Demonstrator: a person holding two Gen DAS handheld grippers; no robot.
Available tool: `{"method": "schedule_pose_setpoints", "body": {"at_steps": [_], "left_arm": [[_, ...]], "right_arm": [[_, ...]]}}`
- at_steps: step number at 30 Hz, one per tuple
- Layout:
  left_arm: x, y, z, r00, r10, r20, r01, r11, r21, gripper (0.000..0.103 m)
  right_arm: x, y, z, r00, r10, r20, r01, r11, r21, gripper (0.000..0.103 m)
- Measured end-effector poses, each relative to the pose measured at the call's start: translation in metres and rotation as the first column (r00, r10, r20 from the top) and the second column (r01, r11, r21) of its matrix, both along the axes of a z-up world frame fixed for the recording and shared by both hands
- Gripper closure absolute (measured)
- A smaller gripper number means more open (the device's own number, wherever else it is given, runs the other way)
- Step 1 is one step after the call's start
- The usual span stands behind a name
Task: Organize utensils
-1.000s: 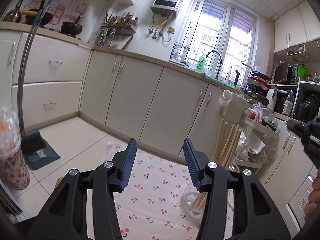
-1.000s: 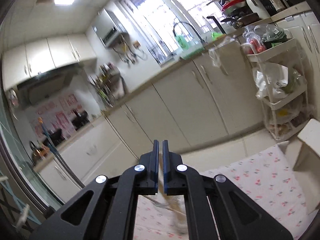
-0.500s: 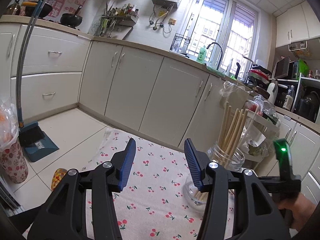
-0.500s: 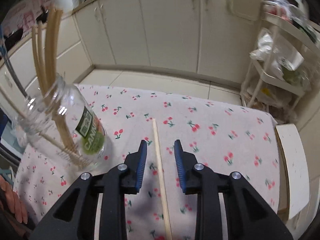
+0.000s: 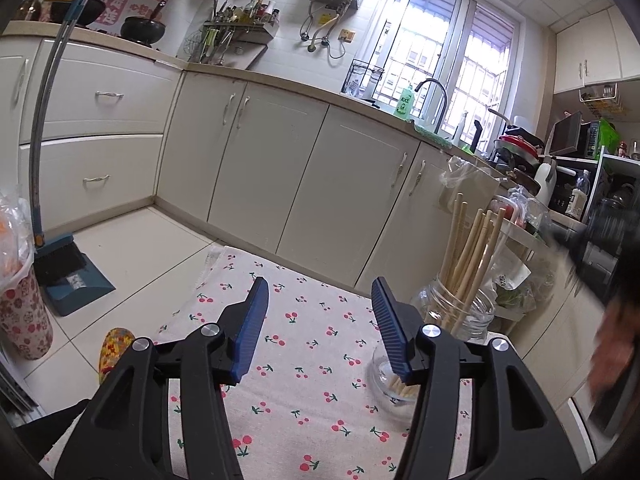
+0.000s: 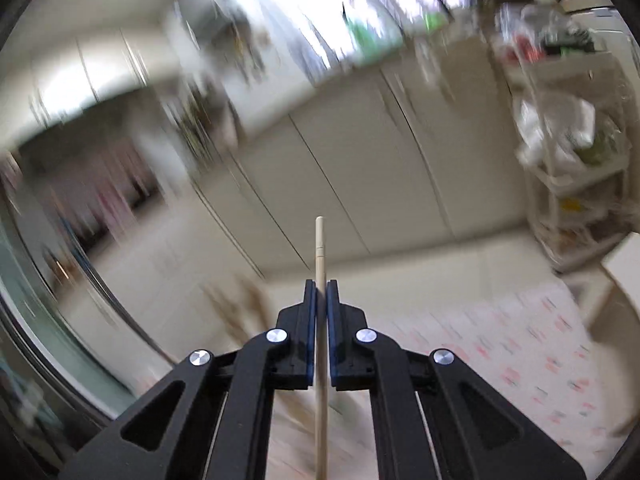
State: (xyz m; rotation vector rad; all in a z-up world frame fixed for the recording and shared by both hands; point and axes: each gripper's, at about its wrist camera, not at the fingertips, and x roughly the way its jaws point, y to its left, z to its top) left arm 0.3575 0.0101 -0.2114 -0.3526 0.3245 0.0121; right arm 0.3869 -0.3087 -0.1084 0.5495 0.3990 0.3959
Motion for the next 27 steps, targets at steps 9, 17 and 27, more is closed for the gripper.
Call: {"method": "schedule_pose_setpoints", "body": {"at_steps": [9,17,27], "left_arm": [[0.0,0.003,-0.002,1.0,0.003,-0.007,-0.003,1.0,-0.024,0.05],[0.005,0.005,-0.004,1.0,0.0,-0.022,-0.001,0.998,-0.058,0.047],[0.008,0.004,-0.004,1.0,-0.003,-0.029,0.001,0.998,-0.067,0.044]], "right_arm": [[0.022,0.039,0.003,0.965,-0.233,0.121,0.229,0.972,0.044,0.097],[0.05,0.046,-0.032,0.96,-0.265,0.092,0.264,0.964,0.025,0.097],[0.028,0.064,-0.042,0.973,-0.198,0.117,0.206,0.977,-0.059,0.097]]}}
